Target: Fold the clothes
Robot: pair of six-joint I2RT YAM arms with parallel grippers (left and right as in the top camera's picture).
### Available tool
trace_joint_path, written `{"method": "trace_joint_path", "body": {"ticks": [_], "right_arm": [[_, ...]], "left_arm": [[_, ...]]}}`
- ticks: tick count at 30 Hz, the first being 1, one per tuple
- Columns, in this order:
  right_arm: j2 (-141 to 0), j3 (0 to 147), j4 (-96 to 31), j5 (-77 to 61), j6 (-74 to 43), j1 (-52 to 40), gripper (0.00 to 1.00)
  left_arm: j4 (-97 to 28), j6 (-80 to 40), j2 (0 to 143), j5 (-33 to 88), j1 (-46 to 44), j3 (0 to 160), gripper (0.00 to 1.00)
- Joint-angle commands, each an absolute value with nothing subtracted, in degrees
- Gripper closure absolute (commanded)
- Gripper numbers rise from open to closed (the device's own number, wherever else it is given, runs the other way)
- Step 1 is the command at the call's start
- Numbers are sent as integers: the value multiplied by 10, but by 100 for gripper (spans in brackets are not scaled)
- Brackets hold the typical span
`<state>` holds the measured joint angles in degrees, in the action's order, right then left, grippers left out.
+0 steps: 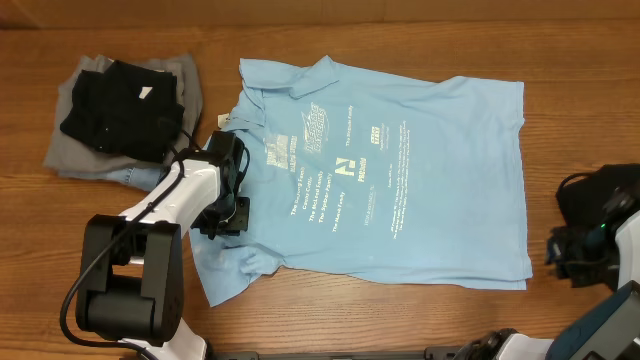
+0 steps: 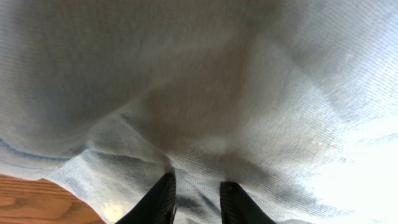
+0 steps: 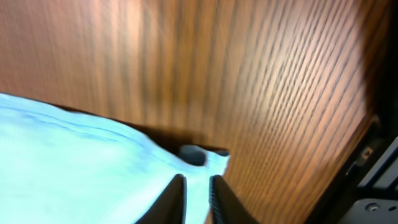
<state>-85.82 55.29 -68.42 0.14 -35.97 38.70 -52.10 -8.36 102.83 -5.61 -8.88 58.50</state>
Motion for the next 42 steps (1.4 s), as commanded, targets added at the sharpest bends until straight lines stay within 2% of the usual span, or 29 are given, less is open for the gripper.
{"method": "trace_joint_path", "body": {"ticks": [1, 3, 6, 8, 11, 14, 18, 22, 25, 27, 29, 32, 35, 38, 42], "right_arm": [[-857, 578, -689, -52, -292, 389, 63], [-857, 576, -689, -87, -257, 389, 56], [-857, 576, -682, -122, -219, 389, 53], [-857, 576, -678, -150, -194, 389, 52], [-857, 575, -679, -167, -192, 389, 52], [-857, 569, -683, -176, -188, 388, 52], [-857, 538, -678, -222, -160, 381, 51], [-857, 494, -678, -222, -160, 369, 51], [-857, 456, -671, -238, -159, 358, 54], [-857, 437, -631, -259, -153, 347, 58], [-857, 434, -585, -266, -154, 340, 61], [-857, 424, -497, -264, -189, 320, 79], [-859, 400, -385, -246, -270, 279, 89], [-870, 382, -305, -242, -301, 231, 90], [-900, 382, -273, -156, -354, 188, 96]], "left_arm": [[-515, -72, 1038, -30, -86, 576, 72], [-507, -73, 1038, -27, -86, 560, 75], [-469, -86, 1038, -22, -82, 526, 78], [-446, -128, 1038, -13, -70, 497, 96], [-461, -188, 1038, -21, -34, 483, 96], [-493, -193, 1037, -30, 24, 489, 96], [-519, -157, 1032, -47, 110, 516, 96], [-525, -115, 1028, -8, 143, 543, 96], [-525, -98, 1021, 27, 138, 561, 88], [-530, -66, 1011, 50, 128, 581, 78], [-536, -62, 1006, 50, 120, 594, 77], [-540, -57, 999, 54, 101, 611, 72], [-541, -49, 996, 59, 77, 631, 67], [-553, -46, 995, 58, 50, 654, 64], [-571, -38, 995, 58, 25, 680, 62]]}}
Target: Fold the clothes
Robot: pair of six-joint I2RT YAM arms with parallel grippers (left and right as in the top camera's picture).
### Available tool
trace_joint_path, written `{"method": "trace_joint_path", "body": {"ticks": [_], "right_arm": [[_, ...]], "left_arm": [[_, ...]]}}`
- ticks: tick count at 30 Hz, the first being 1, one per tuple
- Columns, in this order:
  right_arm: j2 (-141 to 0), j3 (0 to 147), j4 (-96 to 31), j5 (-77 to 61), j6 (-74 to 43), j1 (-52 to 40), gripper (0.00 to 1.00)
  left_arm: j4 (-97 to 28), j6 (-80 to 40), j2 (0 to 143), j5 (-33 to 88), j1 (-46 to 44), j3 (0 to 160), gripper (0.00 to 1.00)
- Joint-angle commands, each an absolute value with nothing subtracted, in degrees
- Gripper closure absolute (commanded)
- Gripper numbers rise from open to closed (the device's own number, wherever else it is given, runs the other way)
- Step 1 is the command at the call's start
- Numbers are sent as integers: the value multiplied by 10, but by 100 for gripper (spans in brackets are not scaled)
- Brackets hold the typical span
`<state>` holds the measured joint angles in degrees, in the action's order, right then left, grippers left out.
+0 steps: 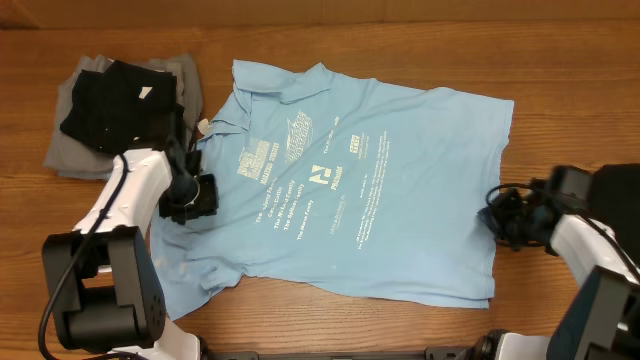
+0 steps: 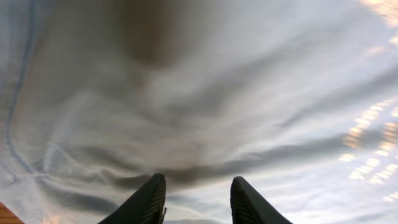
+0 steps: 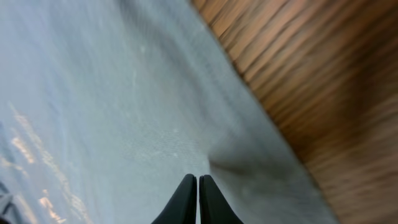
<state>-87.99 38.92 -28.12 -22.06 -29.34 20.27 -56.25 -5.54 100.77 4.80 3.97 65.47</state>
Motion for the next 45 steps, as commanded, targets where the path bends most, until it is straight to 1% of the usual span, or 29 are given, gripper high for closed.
{"method": "trace_joint_path", "body": {"ticks": [1, 5, 7, 8, 10, 12, 15, 16, 17, 20, 22, 26, 28, 29, 31, 34, 36, 40, 42, 44, 45], "right_arm": [[-917, 382, -264, -108, -383, 186, 96], [-963, 383, -206, -53, -423, 200, 96], [-994, 389, -158, -50, -423, 214, 96], [-1011, 397, -143, -50, -423, 221, 96], [-1044, 425, -137, -50, -419, 233, 96], [-1069, 453, -137, -56, -401, 241, 96], [-1085, 494, -131, -88, -340, 248, 96], [-1082, 513, -135, -121, -305, 251, 89], [-1080, 524, -140, -143, -294, 253, 82], [-1062, 572, -192, -265, -277, 269, 70], [-1039, 606, -263, -346, -265, 281, 64], [-970, 657, -394, -396, -248, 286, 63], [-927, 671, -444, -408, -248, 278, 62], [-912, 675, -459, -410, -250, 274, 62], [-867, 688, -491, -415, -252, 252, 59], [-826, 689, -494, -406, -252, 214, 56], [-822, 689, -489, -391, -252, 189, 55], [-826, 687, -485, -327, -253, 150, 54], [-829, 687, -487, -300, -252, 131, 53], [-832, 686, -488, -290, -252, 120, 52], [-833, 686, -490, -282, -253, 112, 52]], "left_arm": [[-575, -38, 995, 58, 19, 687, 62], [-582, -38, 995, 58, 7, 701, 60], [-585, -27, 995, 70, -2, 711, 55], [-586, -13, 995, 84, -6, 716, 50], [-587, -4, 995, 105, -11, 723, 46], [-585, 0, 995, 119, -18, 728, 45], [-582, 1, 995, 125, -26, 729, 45], [-582, 1, 995, 125, -28, 729, 45], [-582, 1, 995, 125, -30, 729, 45], [-573, 3, 995, 128, -36, 730, 46], [-572, 14, 995, 146, -39, 738, 48], [-569, 18, 995, 173, -39, 783, 49], [-556, 18, 995, 204, -39, 822, 44], [-548, 18, 995, 219, -39, 838, 45], [-509, 33, 995, 239, -43, 868, 56], [-449, 32, 1002, 207, -58, 873, 58], [-419, 33, 1024, 176, -72, 873, 61], [-326, 52, 1101, 170, -89, 873, 78], [-275, 47, 1155, 170, -91, 873, 83], [-254, 38, 1183, 171, -90, 873, 85], [-242, 36, 1206, 175, -90, 873, 88]]}}
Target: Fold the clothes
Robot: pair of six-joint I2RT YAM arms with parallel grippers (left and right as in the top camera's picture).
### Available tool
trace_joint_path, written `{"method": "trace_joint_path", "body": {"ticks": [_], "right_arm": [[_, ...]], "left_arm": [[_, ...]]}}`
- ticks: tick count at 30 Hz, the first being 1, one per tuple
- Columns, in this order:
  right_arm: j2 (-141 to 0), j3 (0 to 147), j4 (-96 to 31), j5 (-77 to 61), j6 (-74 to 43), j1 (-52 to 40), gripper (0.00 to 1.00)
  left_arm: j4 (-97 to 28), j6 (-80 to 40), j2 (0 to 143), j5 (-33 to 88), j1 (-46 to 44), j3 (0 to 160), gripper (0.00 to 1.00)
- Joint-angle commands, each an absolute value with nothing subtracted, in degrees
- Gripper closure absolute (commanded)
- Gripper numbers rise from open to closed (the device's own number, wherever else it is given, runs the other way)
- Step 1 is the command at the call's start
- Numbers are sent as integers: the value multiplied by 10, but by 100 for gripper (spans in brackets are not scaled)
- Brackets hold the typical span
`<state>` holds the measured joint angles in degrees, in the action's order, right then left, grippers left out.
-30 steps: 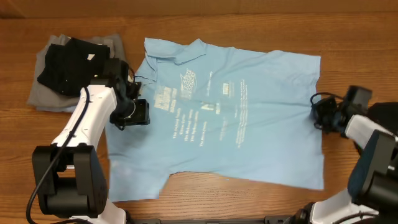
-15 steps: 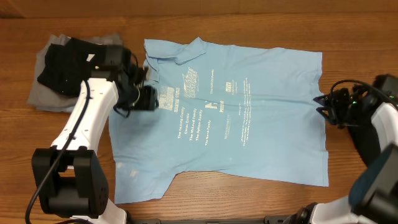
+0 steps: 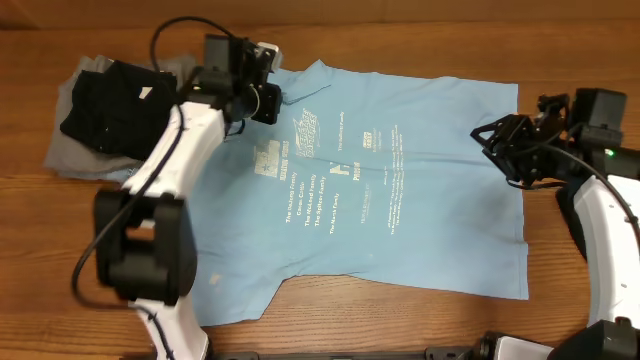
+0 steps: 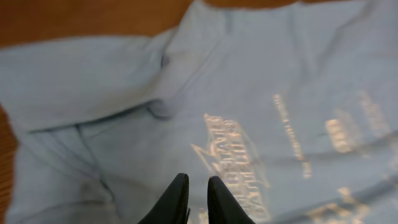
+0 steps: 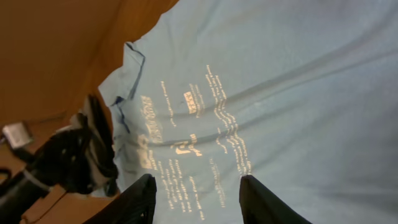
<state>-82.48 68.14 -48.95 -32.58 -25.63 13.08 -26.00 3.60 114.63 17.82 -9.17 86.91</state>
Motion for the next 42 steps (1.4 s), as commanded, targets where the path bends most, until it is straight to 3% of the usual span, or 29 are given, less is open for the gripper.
{"method": "trace_joint_path", "body": {"ticks": [1, 5, 6, 10, 18, 23, 26, 31, 38, 42], "right_arm": [[-834, 686, -492, -273, -253, 109, 52], [-841, 686, -499, -239, -253, 98, 52], [-846, 686, -500, -233, -253, 97, 52], [-861, 686, -499, -223, -253, 97, 51], [-920, 686, -432, -105, -252, 97, 46], [-1000, 686, -325, -108, -252, 97, 58], [-1048, 686, -295, -107, -252, 97, 82], [-1094, 686, -397, -83, -274, 98, 83], [-1130, 686, -503, 112, -394, 135, 84], [-1124, 686, -554, 62, -389, 213, 85]], "left_arm": [[-236, 36, 1218, 175, -90, 873, 91], [-224, 35, 1256, 144, -90, 873, 95], [-219, 22, 1267, 105, -90, 873, 88], [-176, -47, 1309, -12, -74, 873, 88], [-168, -76, 1312, 74, -30, 914, 84], [-233, -32, 1301, 144, -36, 964, 69], [-272, -17, 1292, 167, -42, 990, 62], [-333, -1, 1252, 177, -53, 1015, 55], [-384, -1, 1177, 180, -62, 1015, 52], [-469, 3, 1139, 179, -65, 1015, 50]]}}
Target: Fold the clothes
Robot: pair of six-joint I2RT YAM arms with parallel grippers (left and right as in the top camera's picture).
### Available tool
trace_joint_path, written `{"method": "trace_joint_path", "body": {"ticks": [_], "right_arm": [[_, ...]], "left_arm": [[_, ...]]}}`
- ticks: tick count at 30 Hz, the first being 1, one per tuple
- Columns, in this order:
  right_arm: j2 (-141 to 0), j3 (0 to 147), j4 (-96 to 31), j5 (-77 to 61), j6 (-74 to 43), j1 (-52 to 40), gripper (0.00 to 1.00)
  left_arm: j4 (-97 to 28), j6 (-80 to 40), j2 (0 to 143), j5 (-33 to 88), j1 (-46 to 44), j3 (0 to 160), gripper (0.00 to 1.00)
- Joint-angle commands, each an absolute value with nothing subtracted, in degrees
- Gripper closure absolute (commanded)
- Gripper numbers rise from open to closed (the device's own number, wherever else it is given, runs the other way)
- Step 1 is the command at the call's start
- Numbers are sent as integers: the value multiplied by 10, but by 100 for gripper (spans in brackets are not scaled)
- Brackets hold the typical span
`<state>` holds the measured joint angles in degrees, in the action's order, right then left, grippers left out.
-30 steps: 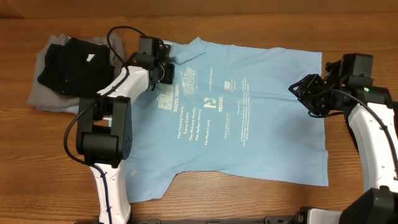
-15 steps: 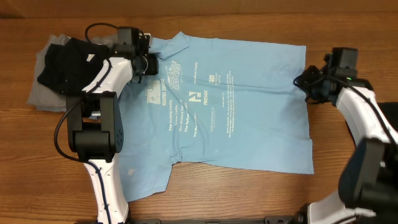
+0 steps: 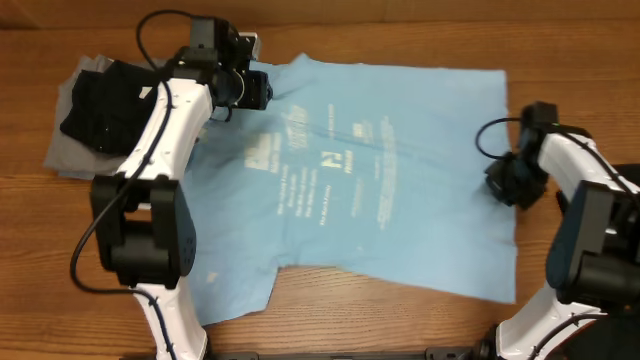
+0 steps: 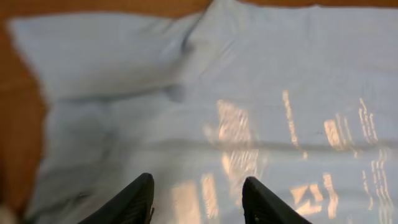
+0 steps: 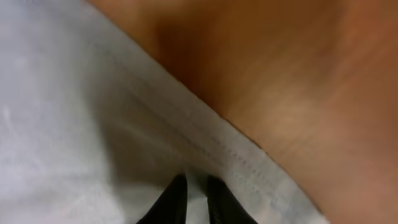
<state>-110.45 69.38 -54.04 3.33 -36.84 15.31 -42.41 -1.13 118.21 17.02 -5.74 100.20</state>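
Note:
A light blue polo shirt (image 3: pixel 380 180) with pale print lies spread on the wooden table, collar to the upper left, hem to the right. My left gripper (image 3: pixel 252 88) hovers at the collar (image 4: pixel 180 93) with its fingers wide apart and nothing between them (image 4: pixel 199 202). At the middle of the shirt's right edge sits my right gripper (image 3: pixel 505 185). In the right wrist view its fingers (image 5: pixel 196 202) are nearly together, with cloth just inside the stitched hem (image 5: pixel 242 158) between them.
A pile of dark clothes (image 3: pixel 110 115), black on grey, lies at the far left next to the left arm. Bare wooden table (image 3: pixel 400 330) shows in front of the shirt and to the right of the hem.
My left gripper, narrow at the collar before, is now open there. My right gripper was raised and open over the shirt's upper right edge. It is now down at the hem, shut on cloth.
First my left gripper pressed on the shirt's left side and the right stayed off its lower right corner. Then the shirt lay further left, the right gripper shut at the hem. Later the left was at the collar, the right raised. Now the shirt lies flatter.

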Motion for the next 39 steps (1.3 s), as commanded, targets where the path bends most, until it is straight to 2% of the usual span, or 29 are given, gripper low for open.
{"method": "trace_joint_path", "body": {"ticks": [1, 3, 4, 5, 8, 11, 14, 17, 21, 23, 29, 31, 32, 37, 39], "right_arm": [[-1118, 687, -548, 41, -365, 222, 84], [-1089, 701, -532, -31, -281, 239, 74], [-1082, 705, -531, -44, -274, 241, 73], [-1063, 718, -526, -81, -256, 244, 67], [-1029, 747, -488, -191, -203, 243, 64], [-1025, 749, -417, -217, -209, 225, 69], [-1038, 738, -340, -165, -245, 205, 79], [-1077, 724, -246, -87, -307, 182, 83], [-1144, 724, -194, -80, -352, 171, 84], [-1184, 724, -164, -84, -379, 166, 85], [-1242, 724, -63, -160, -382, 153, 84], [-1235, 728, -52, -199, -355, 152, 71], [-1227, 733, -53, -234, -336, 153, 56], [-1121, 740, -76, -362, -326, 184, 43], [-1069, 740, -91, -377, -326, 192, 41]], "left_arm": [[-484, 3, 1137, 178, -67, 1015, 50], [-531, 3, 1137, 179, -72, 1015, 50], [-542, 3, 1137, 178, -72, 1015, 50], [-569, 12, 1137, 178, -75, 1015, 51], [-611, 29, 1137, 174, -82, 1014, 51], [-633, 41, 1137, 174, -88, 1014, 53], [-639, 43, 1137, 174, -93, 1014, 54], [-640, 43, 1137, 174, -95, 1014, 53], [-653, 44, 1137, 175, -95, 1014, 52], [-665, 62, 1137, 175, -95, 1014, 56], [-705, 75, 1137, 160, -84, 1014, 56], [-716, 75, 1137, 160, -79, 1014, 57], [-729, 75, 1137, 160, -75, 1014, 59], [-778, 77, 1104, 173, -58, 1020, 60], [-780, 77, 1078, 174, -57, 1020, 58]]}}
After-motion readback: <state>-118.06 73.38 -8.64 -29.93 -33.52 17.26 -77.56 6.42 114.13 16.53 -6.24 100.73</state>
